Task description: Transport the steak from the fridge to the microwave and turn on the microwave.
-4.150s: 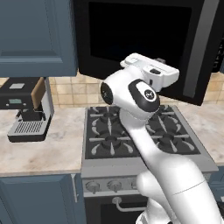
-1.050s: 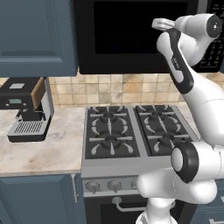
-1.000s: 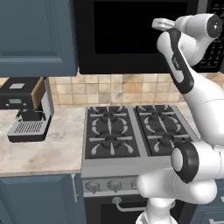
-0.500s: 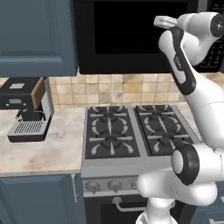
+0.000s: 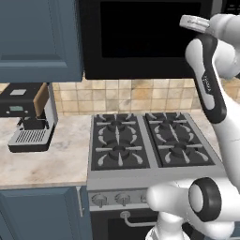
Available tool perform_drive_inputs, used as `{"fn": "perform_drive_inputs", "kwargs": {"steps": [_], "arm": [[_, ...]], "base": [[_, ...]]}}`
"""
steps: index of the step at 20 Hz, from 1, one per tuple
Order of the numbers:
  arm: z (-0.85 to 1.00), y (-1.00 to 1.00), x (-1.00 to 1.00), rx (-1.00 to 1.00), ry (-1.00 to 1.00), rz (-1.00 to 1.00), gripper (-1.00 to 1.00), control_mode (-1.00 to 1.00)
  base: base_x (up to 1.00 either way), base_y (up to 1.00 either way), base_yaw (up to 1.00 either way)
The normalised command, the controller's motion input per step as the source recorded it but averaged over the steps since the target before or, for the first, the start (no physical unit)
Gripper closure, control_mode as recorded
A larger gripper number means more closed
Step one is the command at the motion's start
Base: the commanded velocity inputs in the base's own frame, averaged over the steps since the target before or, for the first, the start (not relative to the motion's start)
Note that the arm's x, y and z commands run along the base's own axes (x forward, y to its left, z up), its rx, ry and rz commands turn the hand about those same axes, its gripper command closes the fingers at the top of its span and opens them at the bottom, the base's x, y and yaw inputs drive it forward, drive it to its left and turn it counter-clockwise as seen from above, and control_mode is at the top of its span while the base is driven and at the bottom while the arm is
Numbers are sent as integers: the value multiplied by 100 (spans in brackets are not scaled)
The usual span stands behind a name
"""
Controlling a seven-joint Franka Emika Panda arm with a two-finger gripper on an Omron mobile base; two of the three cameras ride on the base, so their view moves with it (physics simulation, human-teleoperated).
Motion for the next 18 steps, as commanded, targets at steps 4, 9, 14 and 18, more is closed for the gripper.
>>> {"fn": "perform_drive_inputs", "kwargs": {"steps": [4,9,14,18], "arm": [[0,-18,-64,0,-5,-8,100,-100],[0,-19,-38,0,-9,-5,100,-100],[-7,-15,-18,5,-3,0,100,-100],[0,-21,-29,13,0,0,100,-100]], "base": [[0,0,0],[0,0,0],[0,0,0],[0,0,0]]}}
